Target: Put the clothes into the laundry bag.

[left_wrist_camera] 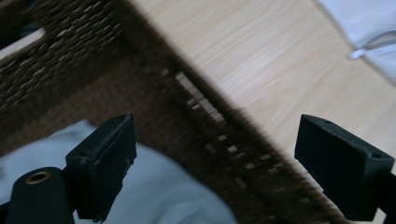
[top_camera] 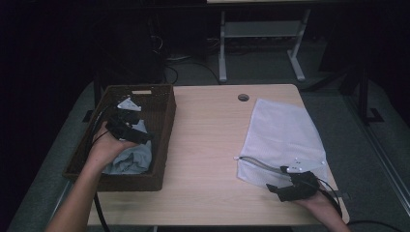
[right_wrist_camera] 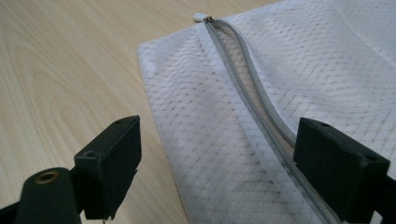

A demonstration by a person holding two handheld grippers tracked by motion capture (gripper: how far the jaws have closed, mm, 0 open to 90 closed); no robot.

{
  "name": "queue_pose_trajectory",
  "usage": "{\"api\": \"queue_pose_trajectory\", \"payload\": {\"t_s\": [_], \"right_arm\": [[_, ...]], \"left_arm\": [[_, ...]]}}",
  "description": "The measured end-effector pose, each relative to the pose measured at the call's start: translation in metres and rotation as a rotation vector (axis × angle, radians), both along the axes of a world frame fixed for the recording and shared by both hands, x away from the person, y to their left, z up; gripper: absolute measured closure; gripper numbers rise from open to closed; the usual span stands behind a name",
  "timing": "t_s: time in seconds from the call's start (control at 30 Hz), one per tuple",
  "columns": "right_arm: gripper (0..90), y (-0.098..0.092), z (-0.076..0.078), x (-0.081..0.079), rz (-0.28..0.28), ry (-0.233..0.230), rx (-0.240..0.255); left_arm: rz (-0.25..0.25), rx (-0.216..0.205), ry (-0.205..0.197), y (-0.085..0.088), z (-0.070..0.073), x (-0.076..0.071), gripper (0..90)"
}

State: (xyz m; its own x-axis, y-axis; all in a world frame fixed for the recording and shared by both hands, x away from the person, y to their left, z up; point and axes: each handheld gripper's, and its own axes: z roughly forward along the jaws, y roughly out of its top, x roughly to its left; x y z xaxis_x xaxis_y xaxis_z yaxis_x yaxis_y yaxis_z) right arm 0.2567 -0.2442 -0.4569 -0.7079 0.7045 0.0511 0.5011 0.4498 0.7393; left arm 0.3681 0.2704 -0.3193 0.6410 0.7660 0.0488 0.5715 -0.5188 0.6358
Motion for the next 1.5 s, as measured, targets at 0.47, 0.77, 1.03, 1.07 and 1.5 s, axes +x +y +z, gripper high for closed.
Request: {"api": "queue_pose_trajectory", "payload": {"t_s": [0.47,0.77,1.03,1.07,1.5], "right_arm": [[14.4,0.000,-0.001,0.000,-0.004,0.005,0.000],[14.6,0.000,-0.001,0.000,-0.003,0.007,-0.001],[14.7,0.001,-0.001,0.000,0.007,0.005,-0.009],[14.7,0.001,-0.001,0.000,0.008,0.006,-0.009],[14.9,0.003,-0.001,-0.001,0.019,0.009,-0.019]], "left_arm": [[0.159,0.089,0.051,0.056,-0.034,0.027,10.8],[0.243,0.139,0.110,0.070,-0.066,0.044,10.5],[0.303,0.135,0.173,0.079,-0.091,0.051,10.1],[0.309,0.127,0.190,0.080,-0.093,0.051,10.1],[0.348,0.049,0.297,0.088,-0.114,0.057,9.7]]}}
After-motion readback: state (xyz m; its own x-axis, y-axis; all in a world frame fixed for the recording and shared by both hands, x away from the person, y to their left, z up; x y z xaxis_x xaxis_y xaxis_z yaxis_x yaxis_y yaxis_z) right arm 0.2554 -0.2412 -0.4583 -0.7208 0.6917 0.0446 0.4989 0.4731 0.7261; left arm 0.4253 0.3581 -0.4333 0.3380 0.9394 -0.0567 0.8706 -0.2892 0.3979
